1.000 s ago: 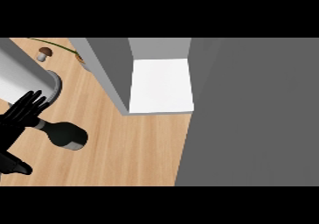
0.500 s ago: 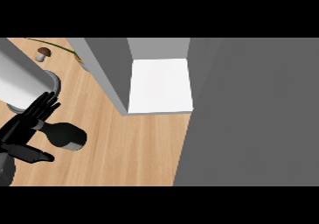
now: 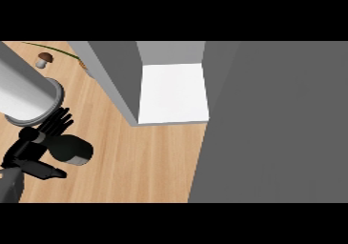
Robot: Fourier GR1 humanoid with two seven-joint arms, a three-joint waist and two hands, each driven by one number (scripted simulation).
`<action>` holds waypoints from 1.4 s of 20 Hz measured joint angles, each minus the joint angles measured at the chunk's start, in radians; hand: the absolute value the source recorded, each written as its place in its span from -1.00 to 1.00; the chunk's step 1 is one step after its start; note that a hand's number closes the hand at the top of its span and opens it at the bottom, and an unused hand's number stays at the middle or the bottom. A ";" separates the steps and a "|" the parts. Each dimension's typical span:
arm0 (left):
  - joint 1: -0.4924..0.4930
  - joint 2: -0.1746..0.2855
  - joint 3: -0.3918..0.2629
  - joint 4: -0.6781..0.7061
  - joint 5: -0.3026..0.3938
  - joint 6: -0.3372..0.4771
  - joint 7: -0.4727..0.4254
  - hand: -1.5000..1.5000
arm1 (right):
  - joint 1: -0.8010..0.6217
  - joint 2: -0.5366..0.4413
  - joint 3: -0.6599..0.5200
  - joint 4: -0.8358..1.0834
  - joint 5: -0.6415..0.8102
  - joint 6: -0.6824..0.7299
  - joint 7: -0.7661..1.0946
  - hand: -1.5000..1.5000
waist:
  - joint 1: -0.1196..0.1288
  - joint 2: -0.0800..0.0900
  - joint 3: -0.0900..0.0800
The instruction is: Pick up the wine, place it into the cabinet and close the cabinet
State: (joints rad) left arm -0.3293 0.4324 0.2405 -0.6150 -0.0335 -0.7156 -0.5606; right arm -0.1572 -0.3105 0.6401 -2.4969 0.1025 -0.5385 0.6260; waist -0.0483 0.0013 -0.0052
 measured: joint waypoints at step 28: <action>-0.044 -0.028 -0.116 0.140 0.006 0.081 -0.205 1.00 | 0.038 -0.112 -0.003 0.000 -0.025 -0.050 -0.078 -1.00 | 0.009 -0.002 0.003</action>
State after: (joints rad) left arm -0.3733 0.4041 0.1243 -0.4748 -0.0280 -0.6347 -0.7658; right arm -0.1188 -0.4223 0.6371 -2.4968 0.0774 -0.5886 0.5477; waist -0.0394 -0.0007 -0.0022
